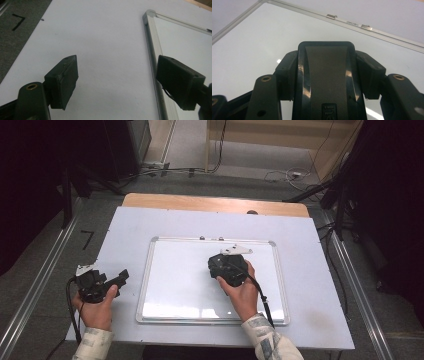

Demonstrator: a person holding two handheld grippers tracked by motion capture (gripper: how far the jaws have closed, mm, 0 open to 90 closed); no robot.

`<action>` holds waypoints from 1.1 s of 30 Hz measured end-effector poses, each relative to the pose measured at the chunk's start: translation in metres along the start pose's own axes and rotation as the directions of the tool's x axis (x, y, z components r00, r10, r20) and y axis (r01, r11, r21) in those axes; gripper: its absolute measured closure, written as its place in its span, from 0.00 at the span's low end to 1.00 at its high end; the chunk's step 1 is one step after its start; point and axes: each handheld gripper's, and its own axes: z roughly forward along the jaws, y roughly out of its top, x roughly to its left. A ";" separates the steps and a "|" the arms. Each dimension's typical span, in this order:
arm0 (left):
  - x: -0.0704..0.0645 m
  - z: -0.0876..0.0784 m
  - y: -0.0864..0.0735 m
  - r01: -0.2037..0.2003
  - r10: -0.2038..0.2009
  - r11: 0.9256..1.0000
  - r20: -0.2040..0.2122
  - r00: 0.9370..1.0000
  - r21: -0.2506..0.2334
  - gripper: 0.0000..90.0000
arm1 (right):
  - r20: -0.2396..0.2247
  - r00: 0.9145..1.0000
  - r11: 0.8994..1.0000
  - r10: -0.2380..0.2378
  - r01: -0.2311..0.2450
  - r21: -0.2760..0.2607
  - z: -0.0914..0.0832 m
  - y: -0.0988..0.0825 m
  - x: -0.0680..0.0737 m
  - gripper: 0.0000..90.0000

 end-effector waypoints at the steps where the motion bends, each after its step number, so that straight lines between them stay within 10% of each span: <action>1: 0.000 0.000 0.000 0.000 0.000 1.000 0.000 1.000 0.000 0.21 | 0.006 1.000 1.000 0.004 -0.004 0.000 0.000 0.000 -0.002 0.43; 11: 0.000 0.000 0.000 0.000 0.000 1.000 0.000 1.000 0.002 0.21 | 0.081 0.994 0.997 0.079 -0.077 -0.030 -0.007 0.003 -0.038 0.43; 24: 0.000 0.001 0.001 0.002 -0.002 1.000 0.002 1.000 0.002 0.21 | 0.277 0.933 0.973 0.230 -0.223 -0.058 0.000 -0.001 -0.111 0.43; 33: 0.000 0.001 0.001 0.001 -0.001 1.000 0.001 1.000 0.004 0.21 | 0.343 0.912 0.974 0.226 -0.222 -0.052 0.011 -0.005 -0.130 0.43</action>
